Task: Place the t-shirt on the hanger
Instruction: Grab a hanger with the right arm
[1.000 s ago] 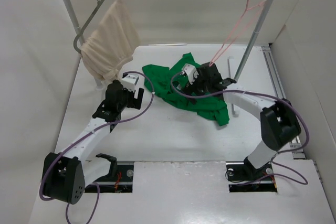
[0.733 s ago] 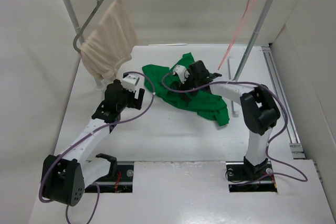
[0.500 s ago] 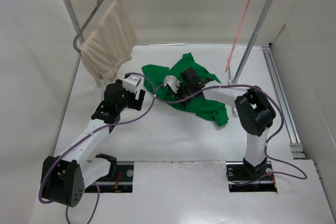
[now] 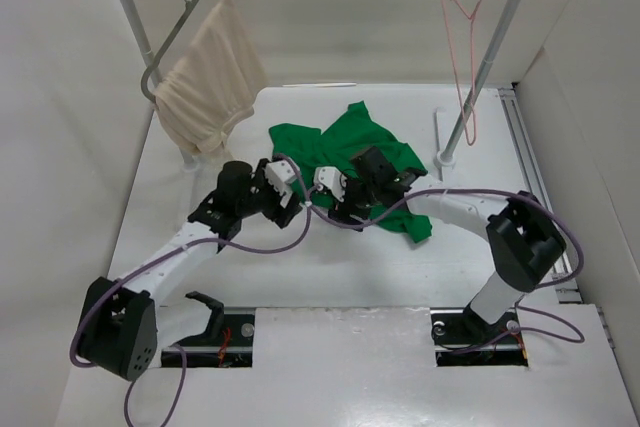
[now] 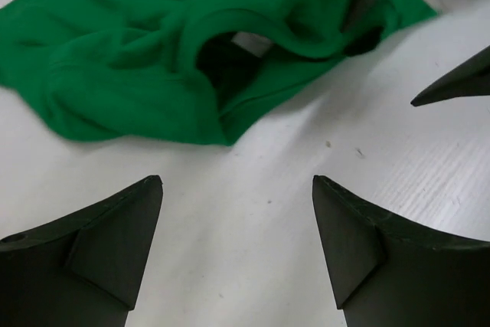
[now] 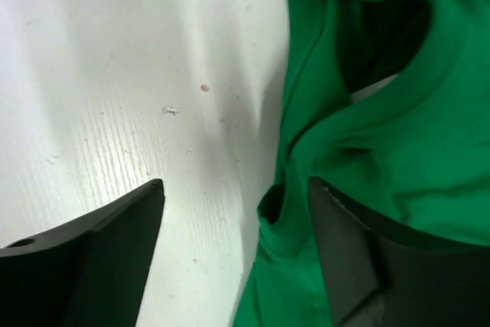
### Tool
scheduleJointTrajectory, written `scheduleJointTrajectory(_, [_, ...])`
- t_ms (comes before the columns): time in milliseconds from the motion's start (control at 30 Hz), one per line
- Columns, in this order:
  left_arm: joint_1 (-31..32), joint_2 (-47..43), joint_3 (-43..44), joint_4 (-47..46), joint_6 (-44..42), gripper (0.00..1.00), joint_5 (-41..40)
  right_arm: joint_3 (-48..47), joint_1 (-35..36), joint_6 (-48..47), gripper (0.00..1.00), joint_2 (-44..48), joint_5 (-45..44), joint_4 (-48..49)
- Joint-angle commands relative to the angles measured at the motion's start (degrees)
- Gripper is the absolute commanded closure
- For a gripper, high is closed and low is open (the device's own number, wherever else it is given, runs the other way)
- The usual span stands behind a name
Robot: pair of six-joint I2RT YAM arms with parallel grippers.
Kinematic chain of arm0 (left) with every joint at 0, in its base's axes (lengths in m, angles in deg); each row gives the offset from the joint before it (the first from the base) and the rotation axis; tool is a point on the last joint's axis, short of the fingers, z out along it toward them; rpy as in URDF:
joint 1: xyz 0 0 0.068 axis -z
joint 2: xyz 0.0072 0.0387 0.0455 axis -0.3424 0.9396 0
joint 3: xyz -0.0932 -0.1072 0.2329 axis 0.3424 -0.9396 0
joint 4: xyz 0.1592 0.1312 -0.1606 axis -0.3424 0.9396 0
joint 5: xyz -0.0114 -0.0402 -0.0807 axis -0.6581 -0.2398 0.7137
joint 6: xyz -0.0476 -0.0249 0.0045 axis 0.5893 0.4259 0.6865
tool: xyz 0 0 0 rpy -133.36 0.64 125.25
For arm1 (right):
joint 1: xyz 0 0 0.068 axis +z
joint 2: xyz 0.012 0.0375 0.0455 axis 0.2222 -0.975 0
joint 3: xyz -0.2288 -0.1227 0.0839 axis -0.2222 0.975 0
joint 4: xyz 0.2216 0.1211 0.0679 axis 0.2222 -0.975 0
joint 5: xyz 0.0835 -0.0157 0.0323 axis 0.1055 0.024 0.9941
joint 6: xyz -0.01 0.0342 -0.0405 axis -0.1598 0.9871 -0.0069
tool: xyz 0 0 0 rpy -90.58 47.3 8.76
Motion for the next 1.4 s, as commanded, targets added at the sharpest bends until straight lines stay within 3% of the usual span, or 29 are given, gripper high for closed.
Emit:
scheduleJointTrajectory(0, [6.22,2.36,1.36,-1.6,-6.28,0.24,-3.59,-0.5,1.13,2.13,0.18,6.33,0.86,1.69])
scheduleJointTrajectory(33, [7.19,3.67,1.35,-2.83,-6.29,0.22,-5.87,-0.5,1.13,3.18,0.14,9.21,-0.11,2.47])
scheduleJointTrajectory(67, [7.72,4.47,1.35,-5.45,-5.42,0.22,-7.72,-0.5,1.13,4.93,0.03,10.81,-0.73,2.48])
scheduleJointTrajectory(100, [7.73,5.43,1.35,-6.69,-4.54,0.22,-10.7,-1.11,1.13,5.91,0.0,12.3,-2.74,3.26])
scheduleJointTrajectory(200, [7.73,10.09,4.07,-9.52,-0.58,0.24,-16.68,-4.7,1.13,9.51,0.0,17.75,-4.43,3.27])
scheduleJointTrajectory(367, [7.73,16.68,9.95,-6.27,-0.05,0.32,-17.93,-15.42,-1.05,12.5,0.0,22.51,-12.5,-2.68])
scheduleJointTrajectory(567, [8.52,22.58,10.5,-6.08,-4.6,0.33,-19.6,-31.84,-6.41,12.51,0.0,25.32,-16.81,-7.8])
scheduleJointTrajectory(800, [10.1,25.13,8.65,-10.92,-7.26,0.33,-24.96,-37.24,-14.5,11.98,0.0,25.85,-19.03,-9.56])
scheduleJointTrajectory(967, [10.62,25.66,8.12,-12.68,-7.78,0.44,-25.58,-39.34,-18.98,11.45,0.0,26.38,-20.77,-10.18])
scheduleJointTrajectory(1067, [10.63,26.71,8.12,-12.68,-7.26,0.56,-25.58,-39.96,-21.44,11.45,0.0,26.91,-22.71,-10.79])
scheduleJointTrajectory(1100, [10.63,26.71,8.12,-12.68,-7.26,0.63,-25.58,-39.96,-23.63,11.45,0.0,26.91,-22.71,-10.79])
scheduleJointTrajectory(1133, [10.63,27.23,8.12,-12.68,-7.26,0.8,-25.58,-39.96,-24.96,11.45,0.0,26.91,-22.71,-10.79])
scheduleJointTrajectory(1200, [10.63,27.24,7.59,-12.68,-7.26,0.99,-25.06,-39.96,-28.64,11.45,0.0,26.3,-20.44,-10.79])
scheduleJointTrajectory(1367, [10.63,26.1,11.81,-7.5,-6.11,1.0,-24.53,-42.59,-33.57,9.88,0.01,24.01,-15.69,-9.56])
